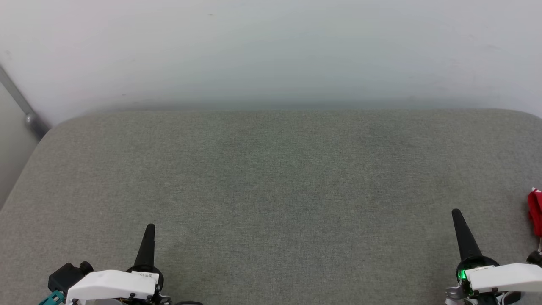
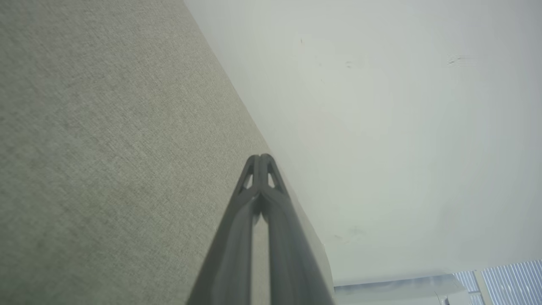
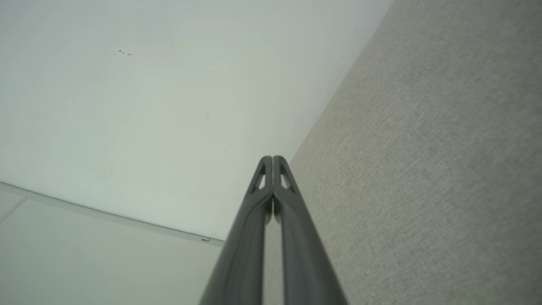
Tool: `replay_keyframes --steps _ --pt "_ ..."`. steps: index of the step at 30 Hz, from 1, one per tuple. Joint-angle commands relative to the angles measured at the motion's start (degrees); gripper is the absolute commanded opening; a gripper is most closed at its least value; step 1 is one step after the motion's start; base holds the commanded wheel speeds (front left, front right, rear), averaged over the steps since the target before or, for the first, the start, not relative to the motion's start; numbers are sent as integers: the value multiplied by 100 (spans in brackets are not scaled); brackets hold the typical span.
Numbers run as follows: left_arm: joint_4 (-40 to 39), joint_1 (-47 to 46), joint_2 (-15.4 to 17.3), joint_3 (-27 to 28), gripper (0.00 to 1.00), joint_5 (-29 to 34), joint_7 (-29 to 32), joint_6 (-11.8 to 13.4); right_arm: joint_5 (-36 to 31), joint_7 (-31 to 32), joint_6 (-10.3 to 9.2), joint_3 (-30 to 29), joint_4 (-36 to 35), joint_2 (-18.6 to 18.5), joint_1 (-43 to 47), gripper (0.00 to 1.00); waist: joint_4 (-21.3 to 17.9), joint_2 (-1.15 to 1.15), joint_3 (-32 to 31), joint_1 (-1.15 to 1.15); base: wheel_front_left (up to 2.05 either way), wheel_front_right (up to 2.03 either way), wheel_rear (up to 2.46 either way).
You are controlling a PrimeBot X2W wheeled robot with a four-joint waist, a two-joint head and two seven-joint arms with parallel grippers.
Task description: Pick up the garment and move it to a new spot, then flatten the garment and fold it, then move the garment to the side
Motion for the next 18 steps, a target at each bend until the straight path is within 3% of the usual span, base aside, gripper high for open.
replay_keyframes --steps 1,18 --pt "-9 -122 40 38 0 -147 35 -38 143 27 -2 -14 -2 -46 -140 0 -3 0 3 0 0 0 0" --pt "100 -307 32 127 0 -1075 264 -149 1034 268 -2 -48 148 -34 -329 0 -39 0 42 0 0 0 0"
